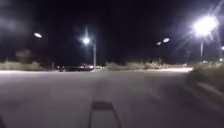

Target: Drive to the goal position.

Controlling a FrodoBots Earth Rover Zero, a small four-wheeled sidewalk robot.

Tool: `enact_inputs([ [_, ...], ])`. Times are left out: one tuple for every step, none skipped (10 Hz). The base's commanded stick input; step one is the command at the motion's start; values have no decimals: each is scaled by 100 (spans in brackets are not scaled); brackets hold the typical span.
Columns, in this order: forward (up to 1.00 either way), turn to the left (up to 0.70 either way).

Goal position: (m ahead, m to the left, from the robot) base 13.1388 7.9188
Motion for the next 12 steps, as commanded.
enact_inputs([
  [70,-6],
  [70,0],
  [70,0],
  [70,0],
  [70,0],
  [70,0],
  [70,0],
  [70,8],
  [70,26],
  [70,27],
  [70,21],
  [70,4],
])
